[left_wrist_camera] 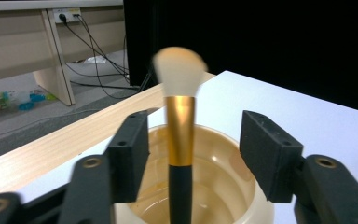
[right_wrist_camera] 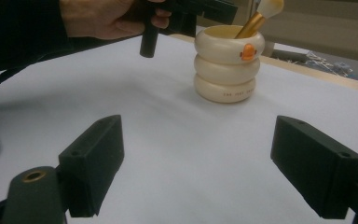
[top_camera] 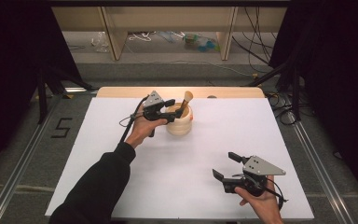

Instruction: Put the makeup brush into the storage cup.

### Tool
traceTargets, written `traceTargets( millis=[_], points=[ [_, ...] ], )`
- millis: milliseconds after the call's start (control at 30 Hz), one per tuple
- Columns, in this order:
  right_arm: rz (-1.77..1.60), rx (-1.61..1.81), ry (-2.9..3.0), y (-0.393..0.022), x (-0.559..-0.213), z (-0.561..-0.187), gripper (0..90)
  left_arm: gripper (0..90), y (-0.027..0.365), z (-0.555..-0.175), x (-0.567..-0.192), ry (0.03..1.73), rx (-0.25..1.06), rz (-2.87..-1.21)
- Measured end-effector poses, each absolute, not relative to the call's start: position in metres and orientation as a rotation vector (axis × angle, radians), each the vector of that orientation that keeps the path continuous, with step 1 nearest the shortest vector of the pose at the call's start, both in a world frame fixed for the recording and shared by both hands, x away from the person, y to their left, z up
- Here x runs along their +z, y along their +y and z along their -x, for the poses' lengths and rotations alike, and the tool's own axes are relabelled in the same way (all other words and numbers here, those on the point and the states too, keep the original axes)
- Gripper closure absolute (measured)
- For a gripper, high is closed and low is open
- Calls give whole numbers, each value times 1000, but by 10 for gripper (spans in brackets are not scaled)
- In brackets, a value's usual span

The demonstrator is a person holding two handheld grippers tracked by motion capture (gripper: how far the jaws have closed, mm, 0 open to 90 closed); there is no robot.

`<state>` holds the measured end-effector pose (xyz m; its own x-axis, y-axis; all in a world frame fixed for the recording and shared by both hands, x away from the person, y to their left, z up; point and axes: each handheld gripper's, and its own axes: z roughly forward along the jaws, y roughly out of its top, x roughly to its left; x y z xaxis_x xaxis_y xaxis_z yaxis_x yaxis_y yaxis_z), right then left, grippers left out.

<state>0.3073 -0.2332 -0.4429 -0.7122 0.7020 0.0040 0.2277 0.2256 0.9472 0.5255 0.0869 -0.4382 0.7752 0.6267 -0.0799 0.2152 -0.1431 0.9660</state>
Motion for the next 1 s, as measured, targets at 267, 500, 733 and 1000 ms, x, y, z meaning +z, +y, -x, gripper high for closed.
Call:
traceTargets(
  millis=[267,500,733,1000],
  points=[
    [-876,1527,2077,-232,-444,-307,179,356,91,-520,-430,670,374,-1707],
    [-858,1493,2075,-233,-443,-307,179,328,97,-510,-424,653,357,-1716],
    [-857,1494,2073,-233,-443,-308,177,298,105,-503,-425,650,364,-1727],
    [-860,1490,2076,-233,-443,-307,176,278,109,-495,-425,646,352,-1714]
  ],
)
